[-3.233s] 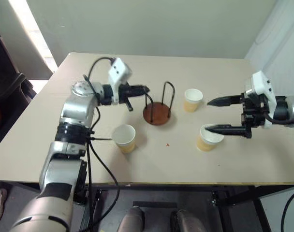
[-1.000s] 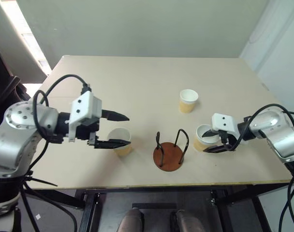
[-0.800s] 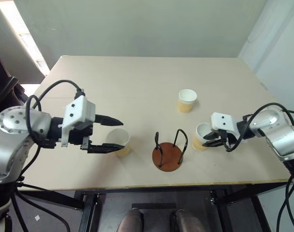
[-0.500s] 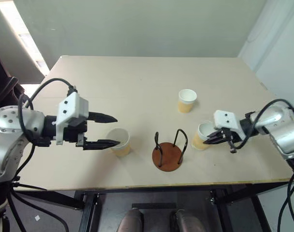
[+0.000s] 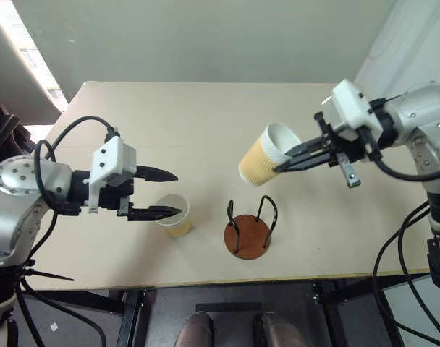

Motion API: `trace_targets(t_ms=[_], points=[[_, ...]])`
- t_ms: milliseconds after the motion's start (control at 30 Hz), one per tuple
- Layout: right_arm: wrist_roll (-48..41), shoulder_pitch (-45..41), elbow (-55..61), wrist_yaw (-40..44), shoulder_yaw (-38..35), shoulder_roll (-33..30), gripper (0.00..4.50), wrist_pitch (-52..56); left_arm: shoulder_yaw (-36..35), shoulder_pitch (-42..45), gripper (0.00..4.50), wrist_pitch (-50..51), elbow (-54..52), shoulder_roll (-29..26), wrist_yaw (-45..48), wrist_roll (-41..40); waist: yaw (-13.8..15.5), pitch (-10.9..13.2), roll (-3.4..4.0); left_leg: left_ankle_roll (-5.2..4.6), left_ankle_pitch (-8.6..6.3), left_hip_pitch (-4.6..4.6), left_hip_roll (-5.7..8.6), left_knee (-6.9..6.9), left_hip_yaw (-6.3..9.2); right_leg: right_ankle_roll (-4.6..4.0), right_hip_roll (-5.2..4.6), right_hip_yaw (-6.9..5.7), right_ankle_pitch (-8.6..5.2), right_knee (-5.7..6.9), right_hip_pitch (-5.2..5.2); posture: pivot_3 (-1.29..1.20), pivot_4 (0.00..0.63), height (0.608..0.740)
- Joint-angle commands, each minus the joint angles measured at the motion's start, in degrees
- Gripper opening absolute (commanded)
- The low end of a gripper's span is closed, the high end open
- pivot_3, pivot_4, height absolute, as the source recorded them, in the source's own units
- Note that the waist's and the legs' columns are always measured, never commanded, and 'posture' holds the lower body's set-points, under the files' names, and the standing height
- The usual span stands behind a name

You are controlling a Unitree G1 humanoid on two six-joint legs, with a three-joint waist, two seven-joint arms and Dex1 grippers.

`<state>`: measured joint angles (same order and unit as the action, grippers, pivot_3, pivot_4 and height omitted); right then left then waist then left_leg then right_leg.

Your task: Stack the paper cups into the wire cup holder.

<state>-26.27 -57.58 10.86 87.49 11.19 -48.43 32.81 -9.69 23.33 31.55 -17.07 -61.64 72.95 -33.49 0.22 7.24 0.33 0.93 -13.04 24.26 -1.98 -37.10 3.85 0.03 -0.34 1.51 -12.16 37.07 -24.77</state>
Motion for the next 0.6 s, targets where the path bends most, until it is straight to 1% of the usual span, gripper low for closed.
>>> trace_targets(t_ms=[33, 400, 500, 600], points=[[-1.89, -0.11, 3.24, 0.88, -0.01, 0.14, 0.01, 0.77, -0.51, -0.1, 3.69, -0.52, -1.77, -0.69, -0.04, -0.07, -0.03, 0.0, 0.0, 0.0, 0.0, 0.0, 0.0, 0.01, 0.0, 0.0, 0.0, 0.0, 0.0, 0.0, -0.01, 0.0, 0.15, 0.74], [-0.16, 1.76, 6.72, 2.19, 4.3, 0.47, 0.01, -0.71, -0.41, -0.08, 3.69, 0.17, -3.21, -0.23, -0.76, -0.69, -0.12, 0.0, 0.0, 0.06, 0.1, -0.06, -0.01, -0.05, 0.03, -0.22, 0.02, 0.0, -0.11, 0.18, 0.01, 0.0, 0.15, 0.74], [1.95, 2.24, 7.1, 2.13, 6.15, 0.4, 0.6, -1.83, -0.46, -0.13, 3.69, 0.43, -3.62, -0.29, -1.27, -0.76, -0.17, -0.01, -0.01, 0.08, 0.11, -0.11, -0.01, -0.07, 0.03, -0.23, 0.02, 0.01, -0.12, 0.26, 0.02, 0.0, 0.15, 0.74], [3.14, 2.36, 6.86, 2.19, 6.8, 0.38, 1.51, -2.85, -0.5, -0.18, 3.69, 0.45, -3.69, -0.5, -1.63, -0.5, -0.18, 0.0, -0.01, 0.08, 0.12, -0.15, -0.01, -0.07, 0.03, -0.27, 0.02, 0.0, -0.14, 0.35, 0.02, 0.0, 0.15, 0.74]])
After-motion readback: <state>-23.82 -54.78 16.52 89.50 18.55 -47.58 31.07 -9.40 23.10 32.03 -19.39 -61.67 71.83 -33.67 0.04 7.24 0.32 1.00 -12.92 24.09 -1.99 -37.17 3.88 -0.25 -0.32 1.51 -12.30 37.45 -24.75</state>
